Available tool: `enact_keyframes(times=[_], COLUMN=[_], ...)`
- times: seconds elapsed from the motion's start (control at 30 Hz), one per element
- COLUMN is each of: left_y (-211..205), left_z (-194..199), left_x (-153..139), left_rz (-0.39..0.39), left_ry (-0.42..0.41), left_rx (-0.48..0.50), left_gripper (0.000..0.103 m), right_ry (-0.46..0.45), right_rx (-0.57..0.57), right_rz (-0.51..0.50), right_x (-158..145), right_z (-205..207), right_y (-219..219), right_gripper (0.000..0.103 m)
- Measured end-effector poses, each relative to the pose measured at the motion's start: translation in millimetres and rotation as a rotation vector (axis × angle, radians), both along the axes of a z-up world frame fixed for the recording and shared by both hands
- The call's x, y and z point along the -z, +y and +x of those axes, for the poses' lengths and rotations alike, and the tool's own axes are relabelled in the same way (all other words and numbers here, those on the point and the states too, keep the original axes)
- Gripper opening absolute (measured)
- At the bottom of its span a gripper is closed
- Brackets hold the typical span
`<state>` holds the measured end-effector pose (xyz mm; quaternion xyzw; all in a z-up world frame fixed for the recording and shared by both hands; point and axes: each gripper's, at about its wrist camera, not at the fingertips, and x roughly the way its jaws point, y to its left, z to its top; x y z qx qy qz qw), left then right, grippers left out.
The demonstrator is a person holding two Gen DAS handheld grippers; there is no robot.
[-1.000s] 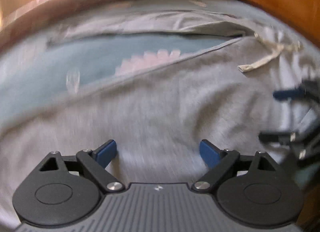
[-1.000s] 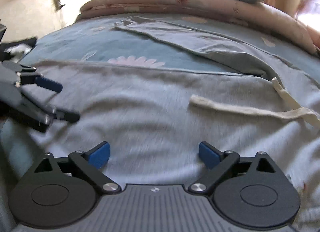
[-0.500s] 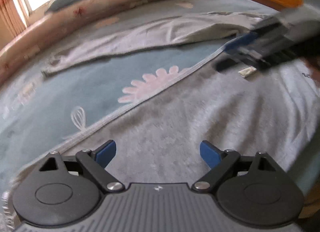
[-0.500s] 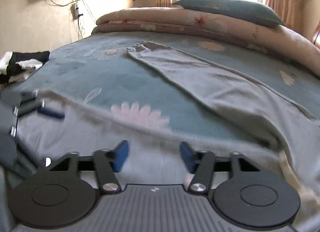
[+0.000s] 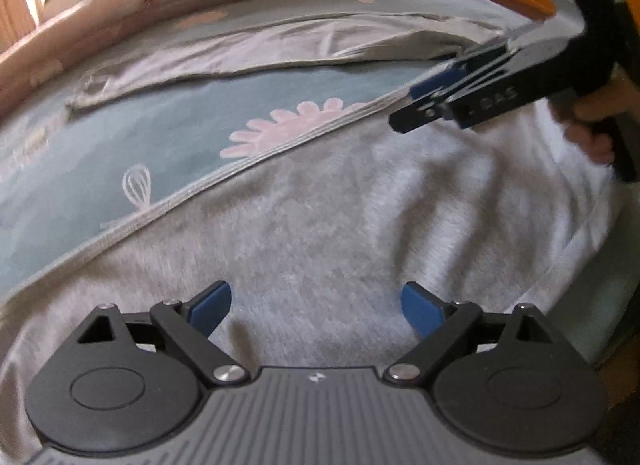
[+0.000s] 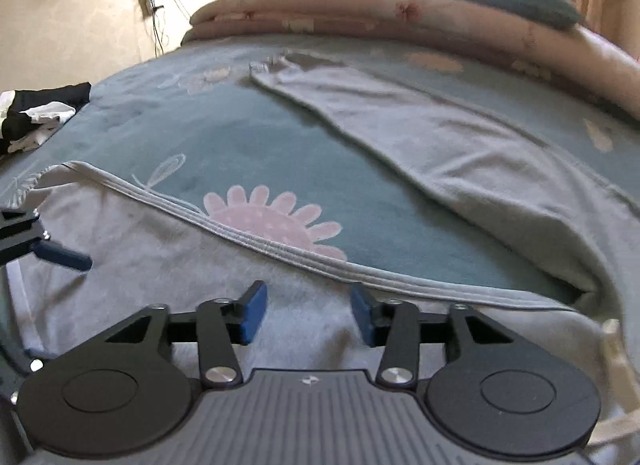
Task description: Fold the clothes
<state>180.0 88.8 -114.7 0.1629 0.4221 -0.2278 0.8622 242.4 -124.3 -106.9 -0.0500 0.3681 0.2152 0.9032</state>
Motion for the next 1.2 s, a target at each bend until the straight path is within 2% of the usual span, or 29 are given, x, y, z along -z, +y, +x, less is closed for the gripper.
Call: enact_keyframes(times=[0.1,0.2,0.3,0.37,0.43,0.53,0.7,0.77,0.87,0.97,1.07,1.13,1.2], left_y=[6,14,15,17,18,16,14,13,11,10,-3,-18,-33], left_z=[-4,-16,-29,-29,-30,-32,-36,-38,-40,-43,-39,-35,-32], left_x=[2,3,-1,-7,-12,-14,-18,-19,-21,-23,-29,-30,-30], left_rz=[-0.032,-0.035,-0.002,0.023,0.058,0.060,0.064,0.066,0.068,0.071,0.062,0.062,0.067], left_ry=[0.048,0.065,0.060,0.056,0.008,0.011,0.016,0.018,0.022,0.025,0.013,0.002,-0.007], left_rx=[-0.041,-0.070,-0.057,-0.062,-0.083,-0.084,-0.085,-0.085,-0.086,-0.086,-0.058,-0.035,-0.012], left_gripper=[0.092,0.092,0.092,0.092,0.092,0.092,0.092,0.092,0.092,0.092,0.092,0.092,0.092], right_ry=[0.066,0.031,0.023,0.023,-0.001,-0.024,0.086,0.045,0.041,-0.031,-0.083,-0.081,-0.026], right_rx=[0.039,0.067,0.055,0.049,0.066,0.089,0.134,0.125,0.120,0.207,0.346,0.437,0.502], right_rz=[-0.025,0.016,-0.009,-0.027,0.001,0.036,0.014,0.025,0.041,0.078,0.097,0.098,0.121], right_x=[14,22,22,16,3,-6,19,21,13,-5,-17,-12,-1], right_z=[-11,-44,-68,-77,-83,-94,-112,-129,-140,-146,-146,-143,-142], right_y=[-6,-16,-16,-17,-21,-26,-33,-37,-45,-71,-106,-132,-154], right_gripper=[0.063,0.069,0.078,0.078,0.078,0.081,0.081,0.085,0.085,0.085,0.085,0.085,0.085])
